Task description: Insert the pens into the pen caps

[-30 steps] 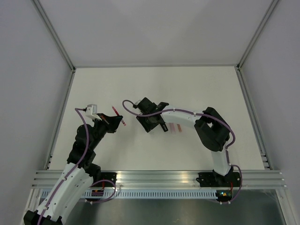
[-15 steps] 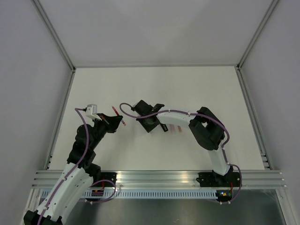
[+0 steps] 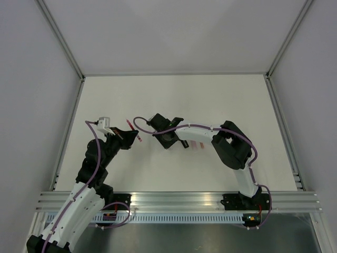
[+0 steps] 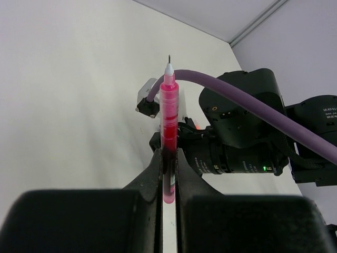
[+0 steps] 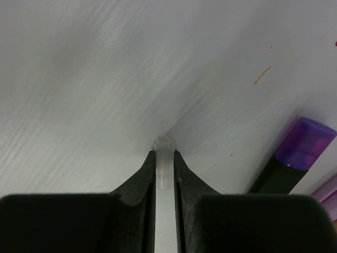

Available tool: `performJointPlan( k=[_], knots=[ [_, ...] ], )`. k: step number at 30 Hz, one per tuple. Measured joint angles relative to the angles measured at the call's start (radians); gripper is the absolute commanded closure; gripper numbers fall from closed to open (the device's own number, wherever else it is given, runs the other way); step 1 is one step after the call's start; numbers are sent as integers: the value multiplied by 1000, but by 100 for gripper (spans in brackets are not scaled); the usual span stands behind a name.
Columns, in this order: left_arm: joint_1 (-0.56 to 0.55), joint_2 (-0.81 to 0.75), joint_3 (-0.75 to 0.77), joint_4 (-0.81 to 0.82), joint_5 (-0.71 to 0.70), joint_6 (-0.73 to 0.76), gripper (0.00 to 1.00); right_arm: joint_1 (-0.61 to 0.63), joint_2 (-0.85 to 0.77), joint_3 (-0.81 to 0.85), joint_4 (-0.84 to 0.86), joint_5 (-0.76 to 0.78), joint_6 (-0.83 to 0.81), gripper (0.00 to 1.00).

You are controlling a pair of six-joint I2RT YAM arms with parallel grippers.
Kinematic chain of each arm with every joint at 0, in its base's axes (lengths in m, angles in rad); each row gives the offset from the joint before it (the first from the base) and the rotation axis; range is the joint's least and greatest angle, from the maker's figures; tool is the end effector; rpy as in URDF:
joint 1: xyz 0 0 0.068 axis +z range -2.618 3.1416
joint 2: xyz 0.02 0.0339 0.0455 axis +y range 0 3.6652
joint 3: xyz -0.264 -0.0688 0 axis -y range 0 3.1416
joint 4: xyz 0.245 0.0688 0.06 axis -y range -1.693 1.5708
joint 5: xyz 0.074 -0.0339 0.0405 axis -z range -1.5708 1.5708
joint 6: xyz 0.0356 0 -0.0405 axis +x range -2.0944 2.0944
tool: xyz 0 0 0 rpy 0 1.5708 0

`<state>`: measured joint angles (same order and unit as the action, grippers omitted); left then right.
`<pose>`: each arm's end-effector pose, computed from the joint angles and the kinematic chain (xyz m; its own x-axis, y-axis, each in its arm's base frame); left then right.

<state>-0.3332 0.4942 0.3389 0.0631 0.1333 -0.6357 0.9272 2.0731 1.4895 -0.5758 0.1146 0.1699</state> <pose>0.1381 -0.0528 0.2500 -0.3367 -0.5062 -0.7940 0.3098 0.7367 -0.6011 0.2603 0.3402 0.1597 -0.6718 -0.6157 -0.4118 -0.6632 0.7476 -0.0357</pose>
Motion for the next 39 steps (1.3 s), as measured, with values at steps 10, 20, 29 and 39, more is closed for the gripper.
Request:
performJointPlan(
  k=[10,20,29,39],
  knots=[
    [0,95,0,92,129,0,98,-78,-114,29,-26,24,32,100],
    [-22,367,1,306,450,-10,98,-89,-511,-40,260,-24,134,100],
    [-47,485,6,461,612,-56,98,-89,-622,-261,549,-117,251,100],
    [-55,462,6,522,637,-71,98,-87,-622,-340,697,-201,359,100]
  ],
)
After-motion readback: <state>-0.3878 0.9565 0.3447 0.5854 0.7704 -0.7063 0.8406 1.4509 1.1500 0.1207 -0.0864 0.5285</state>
